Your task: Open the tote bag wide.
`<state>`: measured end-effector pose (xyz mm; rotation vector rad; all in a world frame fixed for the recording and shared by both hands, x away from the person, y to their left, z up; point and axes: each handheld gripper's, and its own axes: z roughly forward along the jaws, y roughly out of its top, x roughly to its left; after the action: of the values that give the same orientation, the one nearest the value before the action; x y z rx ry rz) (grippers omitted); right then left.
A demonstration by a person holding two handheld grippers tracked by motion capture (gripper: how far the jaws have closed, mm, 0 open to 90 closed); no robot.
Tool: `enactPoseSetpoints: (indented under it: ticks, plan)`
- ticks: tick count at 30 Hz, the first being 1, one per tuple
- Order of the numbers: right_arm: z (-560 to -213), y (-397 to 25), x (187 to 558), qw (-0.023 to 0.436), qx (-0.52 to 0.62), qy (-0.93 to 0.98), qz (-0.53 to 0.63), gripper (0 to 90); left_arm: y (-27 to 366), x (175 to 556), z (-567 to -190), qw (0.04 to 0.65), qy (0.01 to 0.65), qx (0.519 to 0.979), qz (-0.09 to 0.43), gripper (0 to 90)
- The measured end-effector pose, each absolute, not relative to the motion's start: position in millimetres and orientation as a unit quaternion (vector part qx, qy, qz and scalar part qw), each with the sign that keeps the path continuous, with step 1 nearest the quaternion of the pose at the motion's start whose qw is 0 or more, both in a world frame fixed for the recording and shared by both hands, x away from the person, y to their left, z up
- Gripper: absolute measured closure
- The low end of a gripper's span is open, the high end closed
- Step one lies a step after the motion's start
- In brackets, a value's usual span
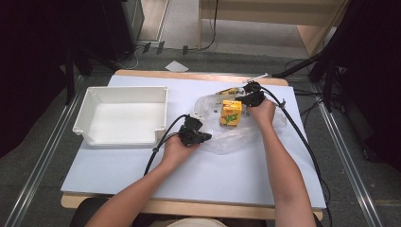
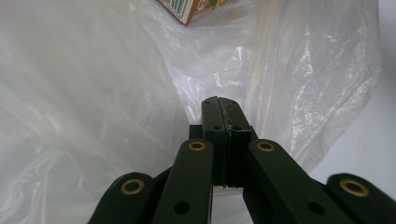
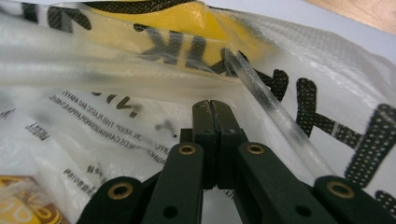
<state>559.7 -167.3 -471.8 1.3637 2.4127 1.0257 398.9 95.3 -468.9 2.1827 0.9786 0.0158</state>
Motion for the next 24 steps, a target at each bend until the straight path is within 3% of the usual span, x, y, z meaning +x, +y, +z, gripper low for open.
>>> enactPoseSetpoints:
  ticks: [19,24]
  plan:
    - [-473.0,-164.1,583.0,0.134,0.478,0.799,0.339,90.0,109.3,386.0,-467.6,0.361,0.372,0.855,-0.008,90.0]
    - [-471.8,-163.6,582.1,0.125,0.484,0.798,0.337,90.0,107.5,392.1,-468.2,0.367,0.378,0.85,-0.003,90.0]
